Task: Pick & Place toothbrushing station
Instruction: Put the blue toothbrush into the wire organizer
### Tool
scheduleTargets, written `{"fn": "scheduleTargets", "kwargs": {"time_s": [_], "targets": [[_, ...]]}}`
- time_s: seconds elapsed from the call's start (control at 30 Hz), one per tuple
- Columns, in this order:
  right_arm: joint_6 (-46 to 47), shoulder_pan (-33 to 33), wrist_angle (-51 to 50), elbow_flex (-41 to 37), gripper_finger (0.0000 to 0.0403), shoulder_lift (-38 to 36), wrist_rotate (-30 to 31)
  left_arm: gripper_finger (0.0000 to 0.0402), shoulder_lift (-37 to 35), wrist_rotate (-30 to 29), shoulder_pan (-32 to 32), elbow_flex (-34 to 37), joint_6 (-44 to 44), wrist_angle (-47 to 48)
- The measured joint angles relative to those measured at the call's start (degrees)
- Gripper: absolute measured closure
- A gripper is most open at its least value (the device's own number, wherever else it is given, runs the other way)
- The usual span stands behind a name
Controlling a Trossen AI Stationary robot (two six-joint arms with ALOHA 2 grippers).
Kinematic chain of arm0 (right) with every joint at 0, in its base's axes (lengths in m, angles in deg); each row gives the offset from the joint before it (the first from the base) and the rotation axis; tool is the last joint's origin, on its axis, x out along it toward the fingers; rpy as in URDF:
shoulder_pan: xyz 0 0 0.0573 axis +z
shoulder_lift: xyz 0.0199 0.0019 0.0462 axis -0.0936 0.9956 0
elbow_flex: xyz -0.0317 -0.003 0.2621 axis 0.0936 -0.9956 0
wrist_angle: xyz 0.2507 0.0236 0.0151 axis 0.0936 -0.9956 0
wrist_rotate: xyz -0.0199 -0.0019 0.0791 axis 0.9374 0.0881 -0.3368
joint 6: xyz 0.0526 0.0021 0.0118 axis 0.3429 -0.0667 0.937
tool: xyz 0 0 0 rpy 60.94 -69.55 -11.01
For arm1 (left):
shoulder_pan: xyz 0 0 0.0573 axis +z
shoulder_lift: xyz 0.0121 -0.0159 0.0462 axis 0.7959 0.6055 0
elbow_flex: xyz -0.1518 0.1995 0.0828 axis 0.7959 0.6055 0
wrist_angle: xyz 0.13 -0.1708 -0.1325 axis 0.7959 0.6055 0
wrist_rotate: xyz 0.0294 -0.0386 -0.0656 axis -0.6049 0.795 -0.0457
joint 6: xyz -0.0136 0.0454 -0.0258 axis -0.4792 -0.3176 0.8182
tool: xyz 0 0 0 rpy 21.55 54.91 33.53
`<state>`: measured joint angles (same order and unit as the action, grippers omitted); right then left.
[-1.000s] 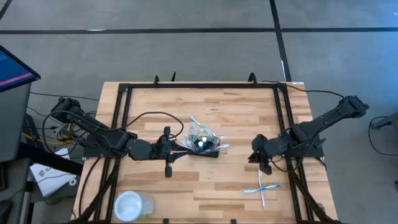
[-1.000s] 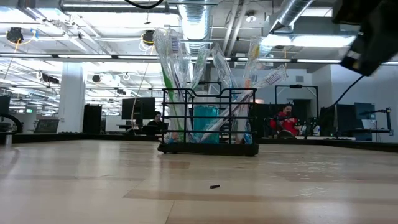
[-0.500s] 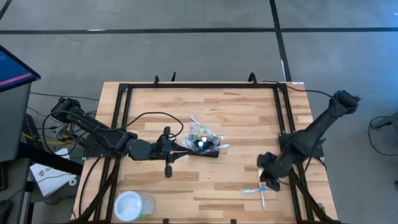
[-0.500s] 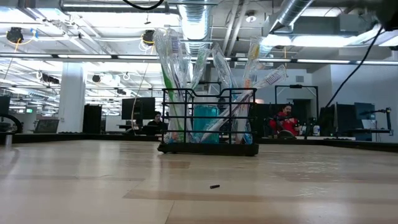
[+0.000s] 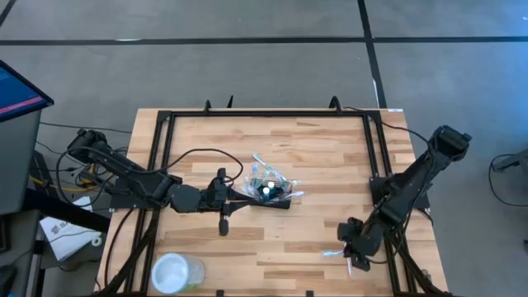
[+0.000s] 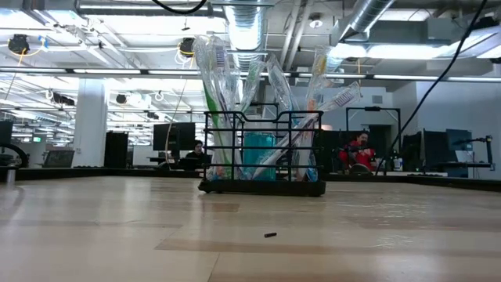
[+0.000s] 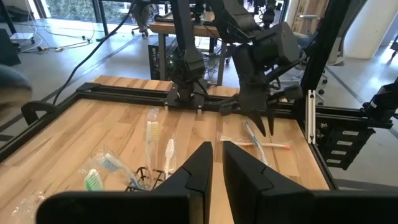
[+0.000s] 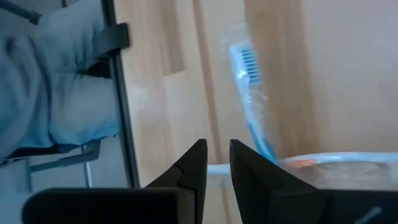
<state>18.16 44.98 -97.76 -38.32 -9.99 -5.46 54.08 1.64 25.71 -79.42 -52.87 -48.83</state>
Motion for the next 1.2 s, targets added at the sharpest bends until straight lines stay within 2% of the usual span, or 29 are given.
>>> {"fn": "scheduleTargets", "kwargs": {"time_s": [0.53,0.63,1.2], "targets": [[-1.28,-1.66,1.04,2.36,0.0342,8.98,-1.84,0.0372,0.01,-0.01,0.00,-0.02,1.46,0.00],[-1.29,-2.64,1.57,2.38,0.0342,9.57,-3.64,0.0372,0.02,-0.01,0.00,-0.02,1.46,0.02],[-4.22,-4.16,2.27,2.40,0.0342,8.68,-4.97,0.0372,0.02,-0.02,0.00,0.00,1.46,0.00]]}}
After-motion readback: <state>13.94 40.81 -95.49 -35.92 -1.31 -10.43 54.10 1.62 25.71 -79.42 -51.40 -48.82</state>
